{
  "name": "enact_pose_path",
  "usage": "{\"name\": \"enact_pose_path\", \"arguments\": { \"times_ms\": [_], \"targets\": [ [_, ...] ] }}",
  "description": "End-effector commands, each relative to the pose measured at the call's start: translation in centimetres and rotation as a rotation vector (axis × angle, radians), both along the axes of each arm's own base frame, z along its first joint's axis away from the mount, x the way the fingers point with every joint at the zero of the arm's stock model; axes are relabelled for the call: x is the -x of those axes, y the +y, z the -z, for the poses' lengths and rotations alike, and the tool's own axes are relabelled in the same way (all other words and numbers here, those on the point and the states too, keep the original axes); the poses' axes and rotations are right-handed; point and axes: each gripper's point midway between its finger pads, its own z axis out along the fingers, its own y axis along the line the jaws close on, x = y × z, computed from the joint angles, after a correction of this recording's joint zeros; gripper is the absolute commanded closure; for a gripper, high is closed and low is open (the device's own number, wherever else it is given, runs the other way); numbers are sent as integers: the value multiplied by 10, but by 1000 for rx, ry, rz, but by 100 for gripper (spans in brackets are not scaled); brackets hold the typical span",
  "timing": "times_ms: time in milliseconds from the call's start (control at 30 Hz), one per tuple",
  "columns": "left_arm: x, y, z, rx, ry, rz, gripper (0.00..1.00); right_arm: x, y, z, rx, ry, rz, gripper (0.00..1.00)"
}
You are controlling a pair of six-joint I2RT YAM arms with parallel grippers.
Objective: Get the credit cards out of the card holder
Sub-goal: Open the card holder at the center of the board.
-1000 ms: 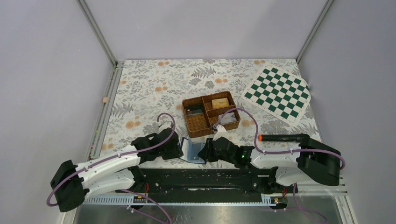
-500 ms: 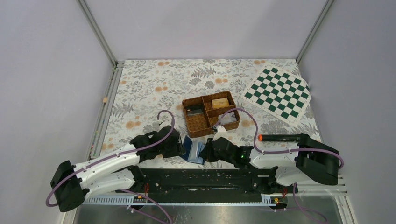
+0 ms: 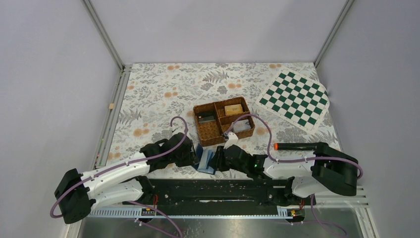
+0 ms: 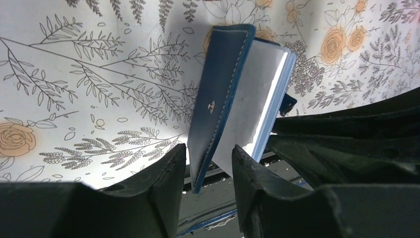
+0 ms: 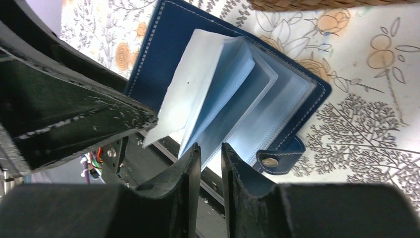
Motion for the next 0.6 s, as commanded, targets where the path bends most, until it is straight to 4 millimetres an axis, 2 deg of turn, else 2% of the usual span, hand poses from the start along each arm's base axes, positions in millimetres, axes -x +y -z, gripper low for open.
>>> {"name": "enact_pose_path", "arguments": {
  "times_ms": [0,233,433,567],
  "targets": [
    [1,-6,-3,50,-6,6,62,-8,25,-30,-104,-45,-18,70],
    [4,-2,2,48,5,-13,65,-8,34,-39,-145,-48,-35,64],
    [5,-2,4,43,16,-11,67,-9,46,-37,-166,-34,-43,62],
    [4,0,1,42,5,-19,63,-9,54,-35,-168,-25,-52,61]
  ]
}}
